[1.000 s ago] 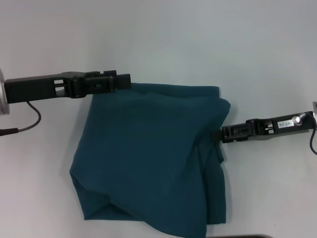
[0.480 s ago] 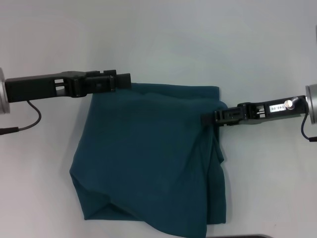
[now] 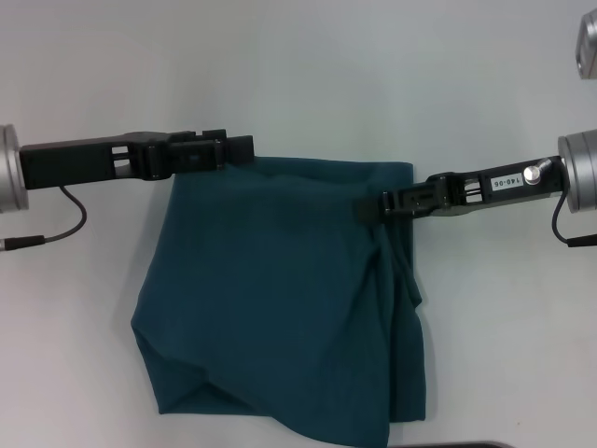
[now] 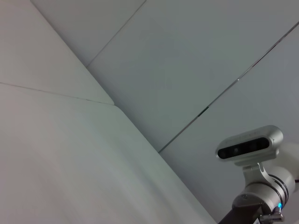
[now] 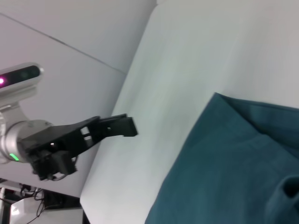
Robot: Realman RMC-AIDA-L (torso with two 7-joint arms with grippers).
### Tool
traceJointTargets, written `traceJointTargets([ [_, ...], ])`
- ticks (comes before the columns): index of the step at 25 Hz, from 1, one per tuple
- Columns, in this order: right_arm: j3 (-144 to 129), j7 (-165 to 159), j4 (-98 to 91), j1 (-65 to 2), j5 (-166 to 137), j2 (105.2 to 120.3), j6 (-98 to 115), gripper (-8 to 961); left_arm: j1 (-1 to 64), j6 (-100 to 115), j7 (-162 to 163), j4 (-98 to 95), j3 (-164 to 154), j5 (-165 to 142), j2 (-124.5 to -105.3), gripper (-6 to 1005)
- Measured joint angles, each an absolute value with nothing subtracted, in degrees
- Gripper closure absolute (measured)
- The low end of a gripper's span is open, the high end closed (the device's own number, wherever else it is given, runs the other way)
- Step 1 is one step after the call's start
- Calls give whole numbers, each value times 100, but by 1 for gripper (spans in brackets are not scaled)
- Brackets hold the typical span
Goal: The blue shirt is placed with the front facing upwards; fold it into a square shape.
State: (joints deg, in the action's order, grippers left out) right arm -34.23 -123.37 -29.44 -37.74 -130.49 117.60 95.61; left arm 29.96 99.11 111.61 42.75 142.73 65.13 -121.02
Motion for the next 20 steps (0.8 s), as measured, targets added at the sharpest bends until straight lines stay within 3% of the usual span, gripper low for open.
traceJointTargets([
  [20,-3947,-12584,-2955,-3448,-13093,11644,9685,183,3015,9918,11213,4262,14274,6513,-12109,81],
])
